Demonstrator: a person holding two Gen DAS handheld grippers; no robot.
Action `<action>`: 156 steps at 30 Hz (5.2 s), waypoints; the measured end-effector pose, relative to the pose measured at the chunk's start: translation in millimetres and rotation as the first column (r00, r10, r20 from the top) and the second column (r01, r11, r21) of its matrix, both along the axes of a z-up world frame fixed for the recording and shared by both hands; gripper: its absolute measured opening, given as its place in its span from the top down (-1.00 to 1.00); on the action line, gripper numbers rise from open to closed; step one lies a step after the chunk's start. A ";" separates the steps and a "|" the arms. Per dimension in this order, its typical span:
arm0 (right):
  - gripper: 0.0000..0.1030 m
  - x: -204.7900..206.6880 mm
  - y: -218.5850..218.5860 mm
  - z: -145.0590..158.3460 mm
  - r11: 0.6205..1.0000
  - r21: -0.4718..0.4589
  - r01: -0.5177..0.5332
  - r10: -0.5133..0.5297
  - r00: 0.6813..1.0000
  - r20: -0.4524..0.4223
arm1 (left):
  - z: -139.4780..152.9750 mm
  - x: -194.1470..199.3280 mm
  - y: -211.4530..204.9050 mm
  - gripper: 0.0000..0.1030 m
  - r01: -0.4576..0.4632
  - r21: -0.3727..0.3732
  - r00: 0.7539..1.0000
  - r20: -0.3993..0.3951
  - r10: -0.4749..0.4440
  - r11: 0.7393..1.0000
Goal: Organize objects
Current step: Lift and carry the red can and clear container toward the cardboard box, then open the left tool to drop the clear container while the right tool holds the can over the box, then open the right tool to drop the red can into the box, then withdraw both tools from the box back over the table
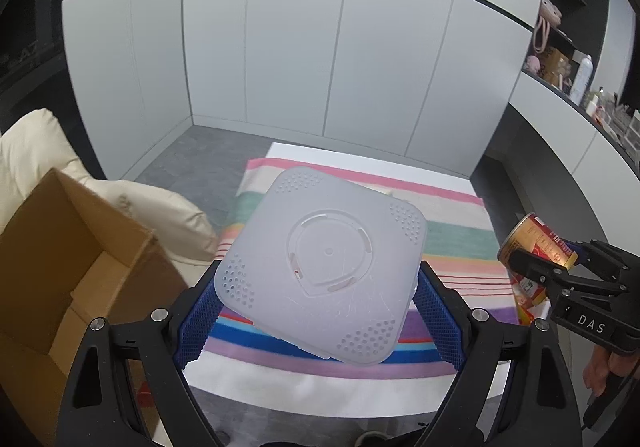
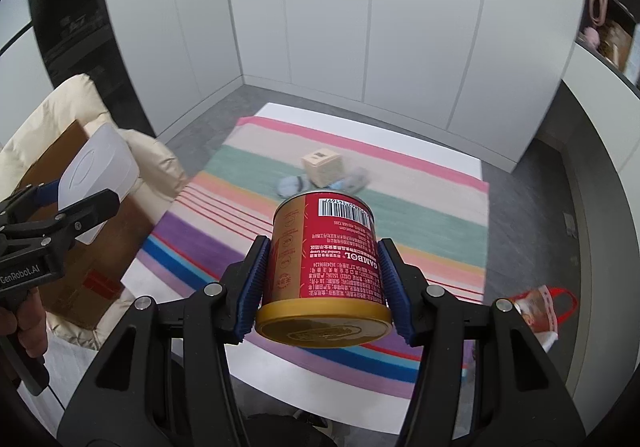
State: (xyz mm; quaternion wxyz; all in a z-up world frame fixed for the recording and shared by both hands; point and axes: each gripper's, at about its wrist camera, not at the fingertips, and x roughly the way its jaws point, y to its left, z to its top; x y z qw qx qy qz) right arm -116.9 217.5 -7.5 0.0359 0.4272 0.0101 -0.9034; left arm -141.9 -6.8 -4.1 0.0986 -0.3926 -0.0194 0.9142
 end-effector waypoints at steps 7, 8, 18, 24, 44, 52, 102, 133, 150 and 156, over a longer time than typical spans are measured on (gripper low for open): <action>-0.09 -11.6 -34.7 1.1 0.999 -0.010 -0.051 0.051 0.999 -0.006 | -0.3 5.1 -35.7 -0.76 -0.057 -0.002 0.998 0.000 0.057 0.998; -0.10 -13.4 -39.6 1.1 0.998 -0.013 -0.057 0.057 0.998 -0.007 | -0.3 5.6 -39.9 -0.76 -0.064 -0.001 0.998 0.000 0.064 0.998; -0.09 -25.6 -96.5 0.5 0.989 -0.022 -0.143 0.143 0.990 -0.012 | -1.5 16.1 -95.5 -0.76 -0.156 -0.003 0.988 0.001 0.156 0.988; -0.10 -30.2 -129.6 -0.1 0.981 -0.021 -0.195 0.194 0.981 -0.013 | -2.3 23.7 -125.2 -0.76 -0.202 -0.004 0.979 0.004 0.202 0.979; -0.10 -28.4 -231.4 -1.2 0.933 -0.009 -0.360 0.360 0.933 -0.018 | -7.9 54.9 -198.4 -0.76 -0.332 -0.027 0.943 0.015 0.333 0.943; -0.10 -25.0 -265.1 -0.7 0.910 -0.004 -0.414 0.413 0.910 -0.030 | -15.4 62.7 -222.5 -0.77 -0.370 -0.021 0.928 0.040 0.371 0.929; -0.69 7.8 -418.0 1.1 0.811 0.007 -0.585 0.585 0.809 -0.061 | -10.3 148.8 -344.8 -1.00 -0.624 -0.086 0.780 -0.006 0.626 0.777; -1.00 -22.1 -320.7 4.5 0.905 0.027 -0.424 0.425 0.902 -0.081 | -9.3 87.2 -265.4 -1.00 -0.497 -0.103 0.867 -0.015 0.498 0.861; -1.00 -33.3 -241.1 4.6 0.950 0.030 -0.311 0.313 0.947 -0.076 | -8.6 49.8 -197.9 -1.00 -0.393 -0.102 0.919 -0.019 0.393 0.914; -1.00 -35.0 -207.9 4.1 0.965 0.027 -0.262 0.264 0.962 -0.076 | -7.9 37.8 -170.9 -1.00 -0.350 -0.102 0.937 -0.022 0.349 0.931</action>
